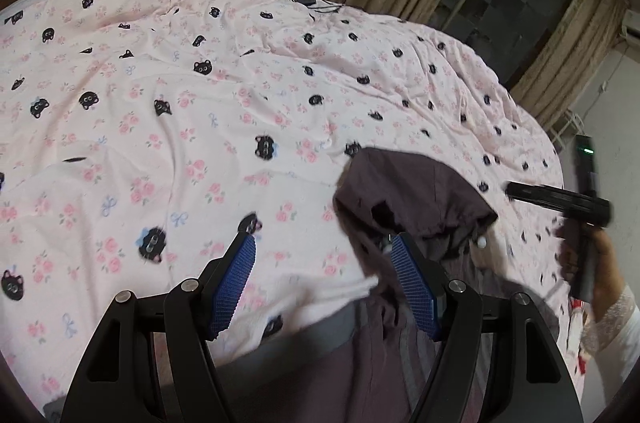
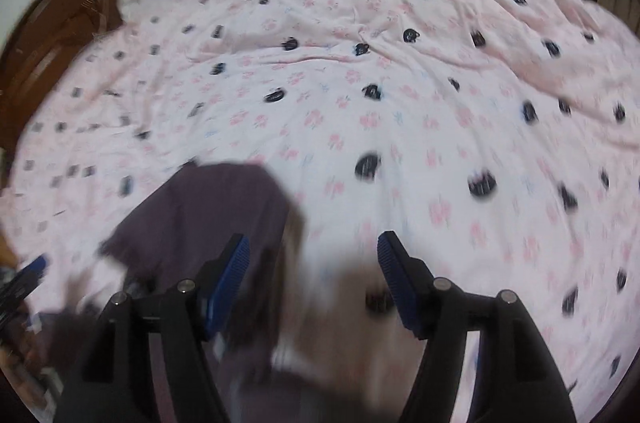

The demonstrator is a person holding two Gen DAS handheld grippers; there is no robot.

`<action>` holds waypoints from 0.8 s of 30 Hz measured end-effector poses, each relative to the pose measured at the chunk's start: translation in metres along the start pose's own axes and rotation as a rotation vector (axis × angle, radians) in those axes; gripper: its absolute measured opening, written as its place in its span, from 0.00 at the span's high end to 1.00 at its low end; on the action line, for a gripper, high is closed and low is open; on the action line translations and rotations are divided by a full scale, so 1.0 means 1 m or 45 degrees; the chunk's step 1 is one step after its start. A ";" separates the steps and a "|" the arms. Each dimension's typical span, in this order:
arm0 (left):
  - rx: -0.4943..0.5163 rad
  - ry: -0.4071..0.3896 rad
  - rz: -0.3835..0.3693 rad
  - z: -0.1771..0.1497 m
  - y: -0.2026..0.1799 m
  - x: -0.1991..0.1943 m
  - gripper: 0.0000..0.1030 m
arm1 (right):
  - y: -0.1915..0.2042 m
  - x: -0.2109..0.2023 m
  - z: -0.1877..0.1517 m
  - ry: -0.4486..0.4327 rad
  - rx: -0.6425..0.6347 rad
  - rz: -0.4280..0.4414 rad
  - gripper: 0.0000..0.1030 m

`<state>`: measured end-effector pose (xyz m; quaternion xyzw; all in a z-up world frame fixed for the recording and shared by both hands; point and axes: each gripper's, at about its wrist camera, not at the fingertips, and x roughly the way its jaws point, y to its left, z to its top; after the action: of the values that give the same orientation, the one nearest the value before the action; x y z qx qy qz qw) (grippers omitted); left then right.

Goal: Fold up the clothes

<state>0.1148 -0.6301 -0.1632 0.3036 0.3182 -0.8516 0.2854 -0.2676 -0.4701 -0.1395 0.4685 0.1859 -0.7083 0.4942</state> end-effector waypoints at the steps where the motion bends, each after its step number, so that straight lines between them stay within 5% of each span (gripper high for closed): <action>1: 0.024 0.011 0.009 -0.008 -0.001 -0.004 0.36 | -0.005 -0.016 -0.016 0.000 -0.007 0.048 0.34; 8: 0.099 0.059 0.053 -0.065 -0.004 -0.041 0.36 | -0.031 -0.096 -0.164 0.102 -0.035 0.193 0.34; 12: -0.007 0.058 0.025 -0.101 0.003 -0.067 0.36 | -0.077 -0.105 -0.212 0.070 0.210 0.190 0.34; 17: -0.070 0.029 0.102 -0.136 0.017 -0.090 0.36 | -0.136 -0.117 -0.273 0.029 0.515 0.184 0.34; 24: -0.075 -0.009 0.142 -0.141 0.034 -0.092 0.36 | -0.214 -0.131 -0.352 -0.031 0.922 0.176 0.34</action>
<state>0.2453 -0.5243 -0.1981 0.3093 0.3247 -0.8256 0.3425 -0.2759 -0.0506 -0.2441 0.6161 -0.1147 -0.6986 0.3452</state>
